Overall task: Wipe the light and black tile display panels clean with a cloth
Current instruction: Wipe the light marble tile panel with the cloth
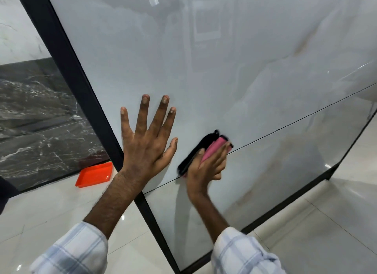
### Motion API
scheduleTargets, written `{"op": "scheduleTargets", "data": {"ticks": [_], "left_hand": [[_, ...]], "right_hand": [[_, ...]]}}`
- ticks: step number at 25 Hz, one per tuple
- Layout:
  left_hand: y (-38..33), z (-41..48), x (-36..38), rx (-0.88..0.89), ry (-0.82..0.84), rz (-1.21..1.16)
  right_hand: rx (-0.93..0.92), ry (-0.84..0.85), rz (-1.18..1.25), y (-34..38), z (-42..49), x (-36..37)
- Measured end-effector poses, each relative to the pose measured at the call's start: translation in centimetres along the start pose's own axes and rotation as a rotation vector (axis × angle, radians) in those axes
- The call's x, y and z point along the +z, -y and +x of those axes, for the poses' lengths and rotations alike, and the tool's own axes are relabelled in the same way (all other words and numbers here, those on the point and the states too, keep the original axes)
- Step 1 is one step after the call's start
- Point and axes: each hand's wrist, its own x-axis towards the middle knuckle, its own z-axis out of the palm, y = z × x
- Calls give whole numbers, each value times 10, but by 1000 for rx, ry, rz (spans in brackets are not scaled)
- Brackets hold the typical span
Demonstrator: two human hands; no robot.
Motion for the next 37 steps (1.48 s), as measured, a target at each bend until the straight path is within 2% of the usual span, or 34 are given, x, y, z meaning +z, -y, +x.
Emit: {"op": "scheduleTargets", "data": {"ticks": [2, 5, 9, 11, 13, 17, 19, 22, 24, 27, 30, 32, 33, 35, 37], "left_hand": [[0, 0, 0, 0, 3, -10], [2, -2, 1, 18, 4, -27], [4, -5, -1, 44, 21, -47], [2, -5, -2, 32, 25, -55], [-1, -5, -2, 7, 19, -61], [-7, -5, -5, -22, 11, -109], [-8, -4, -9, -36, 22, -158], [-15, -1, -15, -108, 28, -190], [-24, 7, -17, -127, 3, -198], [-38, 25, -12, -191, -17, -161], [-60, 37, -2, -259, -4, -88], [-76, 45, 4, -288, -2, -77], [-79, 51, 5, -303, -23, -70], [-78, 70, 4, -346, -90, -56], [-72, 89, 4, -383, -133, -48]], "right_hand": [[-101, 106, -73, -13, -48, 0], [-169, 132, -120, -41, -22, -3], [79, -31, -64, -33, 81, -22], [111, -72, -9, -14, 106, -27], [22, -71, -21, 1, 87, -20], [-272, 141, -135, -24, 9, -14], [-334, 144, -195, -50, 30, -20], [-120, 7, -134, -53, 101, -31], [-64, -40, -44, -34, 149, -38], [-279, -47, -24, -14, 161, -40], [-653, 158, -139, -54, 114, -44], [-912, 272, -179, -84, 132, -56], [-1006, 271, -138, -84, 159, -60], [-1073, 187, -23, -63, 210, -65], [-1051, 91, 88, -28, 244, -66]]}}
